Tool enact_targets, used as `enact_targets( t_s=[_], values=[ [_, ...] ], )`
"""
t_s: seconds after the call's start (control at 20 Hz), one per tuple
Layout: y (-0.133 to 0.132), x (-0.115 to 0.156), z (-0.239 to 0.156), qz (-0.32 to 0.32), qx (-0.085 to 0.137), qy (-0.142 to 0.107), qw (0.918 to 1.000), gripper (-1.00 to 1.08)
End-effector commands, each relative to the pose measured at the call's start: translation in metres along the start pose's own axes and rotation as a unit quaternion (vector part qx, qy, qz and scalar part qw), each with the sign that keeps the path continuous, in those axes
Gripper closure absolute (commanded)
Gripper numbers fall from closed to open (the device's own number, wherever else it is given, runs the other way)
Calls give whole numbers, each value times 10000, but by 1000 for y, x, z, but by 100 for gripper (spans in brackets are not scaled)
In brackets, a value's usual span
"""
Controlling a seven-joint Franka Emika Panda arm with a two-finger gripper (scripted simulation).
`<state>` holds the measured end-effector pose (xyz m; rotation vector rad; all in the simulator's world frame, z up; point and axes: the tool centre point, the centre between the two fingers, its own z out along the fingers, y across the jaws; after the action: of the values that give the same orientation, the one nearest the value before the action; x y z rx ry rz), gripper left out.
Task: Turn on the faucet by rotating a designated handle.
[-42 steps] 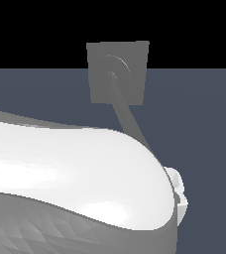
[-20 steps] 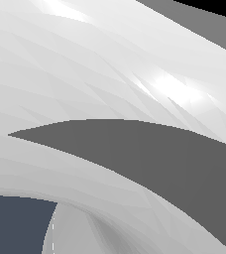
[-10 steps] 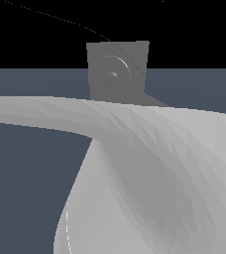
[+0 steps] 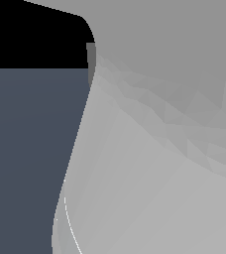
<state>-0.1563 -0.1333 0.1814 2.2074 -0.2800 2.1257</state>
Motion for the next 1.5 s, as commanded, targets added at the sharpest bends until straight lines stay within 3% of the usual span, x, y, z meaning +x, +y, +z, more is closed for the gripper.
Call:
enact_targets(
  t_s=[0.0, 1.45],
  values=[
    [2, 16, 1, -21, -6, 105, 9999, 108],
    [15, 108, 1, -148, -23, 209, 9997, 108]
  ],
)
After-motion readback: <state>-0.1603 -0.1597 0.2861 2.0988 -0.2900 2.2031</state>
